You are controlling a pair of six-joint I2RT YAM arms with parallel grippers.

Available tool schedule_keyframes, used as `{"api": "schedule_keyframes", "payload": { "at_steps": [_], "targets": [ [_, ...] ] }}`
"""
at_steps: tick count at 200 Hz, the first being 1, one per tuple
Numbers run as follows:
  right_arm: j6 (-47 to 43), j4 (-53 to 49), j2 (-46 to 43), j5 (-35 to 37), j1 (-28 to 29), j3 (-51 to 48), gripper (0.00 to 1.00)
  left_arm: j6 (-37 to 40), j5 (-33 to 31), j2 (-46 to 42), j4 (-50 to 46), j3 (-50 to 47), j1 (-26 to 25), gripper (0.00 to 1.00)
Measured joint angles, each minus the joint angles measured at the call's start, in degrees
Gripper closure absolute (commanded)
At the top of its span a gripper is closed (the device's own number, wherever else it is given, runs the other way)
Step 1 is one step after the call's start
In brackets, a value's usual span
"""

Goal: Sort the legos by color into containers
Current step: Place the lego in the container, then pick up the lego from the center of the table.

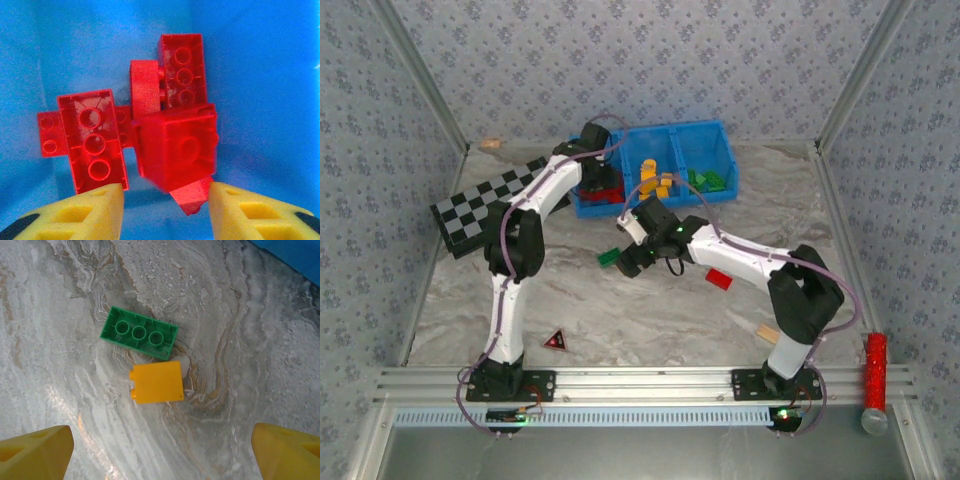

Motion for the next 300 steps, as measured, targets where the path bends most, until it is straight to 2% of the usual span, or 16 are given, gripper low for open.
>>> {"api": "schedule_keyframes", "payload": {
  "at_steps": [74,125,160,183,223,239,260,300],
  "targets": [
    [-4.48,1.99,7.1,-0.13,1.51,0.44,0.06,2.34,1.77,-0.94,-0.24,0.44,0.33,0.29],
    [-4.63,3.48,11.41,0.44,1.6,2.32,0.1,4.15,2.29,-10.58,0.22,-0.9,0.5,0.26],
    [-4.24,3.93,14.43,1.29,1.81,4.52,0.24,4.83,2.36,-19.06,0.76,-2.84,0.87,0.23],
    [-4.35,4.0,16.02,1.7,2.03,5.33,0.32,5.42,2.38,-24.83,1.66,-6.49,1.25,0.17],
    [-4.2,4.5,16.57,2.38,2.19,5.22,0.57,7.43,2.34,-33.79,3.3,-14.6,1.68,0.08],
    [-3.91,4.76,16.37,2.47,2.19,4.98,0.62,8.63,1.38,-36.7,3.17,-16.2,1.66,0.0],
    [-4.04,4.85,15.13,2.97,2.16,3.32,0.68,10.08,-1.01,-41.24,3.34,-19.19,1.66,0.0],
    [-3.96,0.96,8.81,3.54,-0.28,-0.96,0.7,13.66,-6.12,-52.28,3.3,-27.61,1.66,0.0]
  ]
}}
